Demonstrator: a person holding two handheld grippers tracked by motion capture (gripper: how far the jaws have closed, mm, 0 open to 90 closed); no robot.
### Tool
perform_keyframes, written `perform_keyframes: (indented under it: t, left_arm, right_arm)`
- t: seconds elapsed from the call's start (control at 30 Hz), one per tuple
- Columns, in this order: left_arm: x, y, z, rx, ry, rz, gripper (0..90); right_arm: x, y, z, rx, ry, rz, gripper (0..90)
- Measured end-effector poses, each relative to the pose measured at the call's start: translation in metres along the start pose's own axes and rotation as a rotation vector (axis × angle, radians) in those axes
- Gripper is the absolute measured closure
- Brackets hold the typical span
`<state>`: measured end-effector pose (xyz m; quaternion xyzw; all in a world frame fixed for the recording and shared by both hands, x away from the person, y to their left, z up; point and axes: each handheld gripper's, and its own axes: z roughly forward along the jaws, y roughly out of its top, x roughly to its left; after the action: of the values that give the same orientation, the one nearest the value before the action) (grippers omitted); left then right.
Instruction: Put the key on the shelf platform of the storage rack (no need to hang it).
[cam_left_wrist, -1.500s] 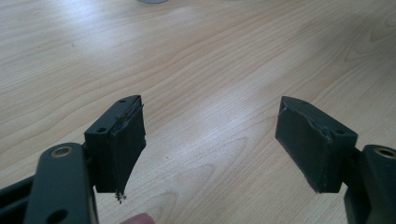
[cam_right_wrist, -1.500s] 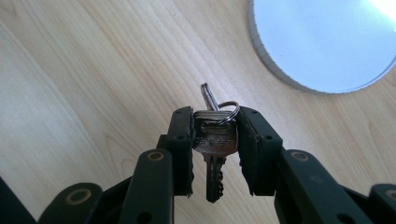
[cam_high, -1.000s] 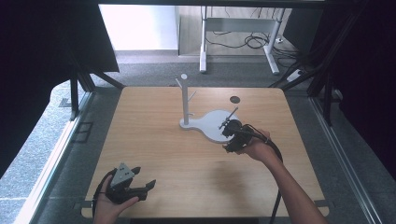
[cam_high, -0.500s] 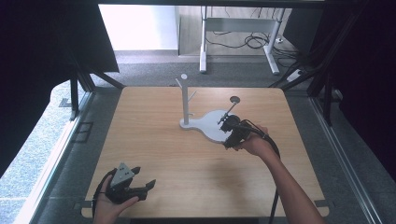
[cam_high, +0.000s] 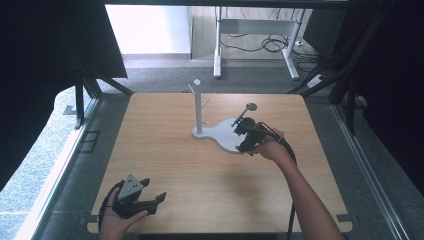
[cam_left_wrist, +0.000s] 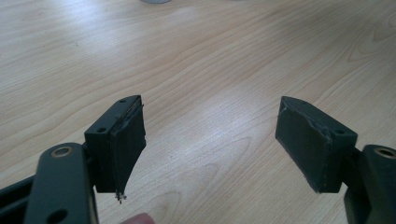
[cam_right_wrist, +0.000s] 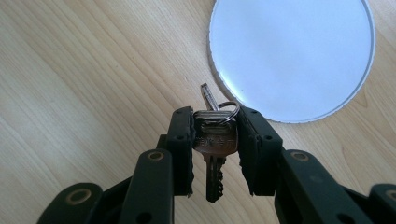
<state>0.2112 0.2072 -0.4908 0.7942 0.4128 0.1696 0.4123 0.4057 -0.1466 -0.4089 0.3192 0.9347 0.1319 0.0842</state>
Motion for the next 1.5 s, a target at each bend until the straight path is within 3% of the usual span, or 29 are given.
perform_keyframes:
  t: [0.87,1.5]
  left_arm:
    - [0.000,0.000,0.000,0.003,0.000,0.000,24.4]
    - [0.001,0.000,-0.001,-0.001,0.002,-0.001,24.4]
  right_arm:
    - [-0.011,0.007,0.003,-0.001,-0.006,0.030,67.9]
    - [-0.027,0.023,0.011,0.005,-0.013,0.067,67.9]
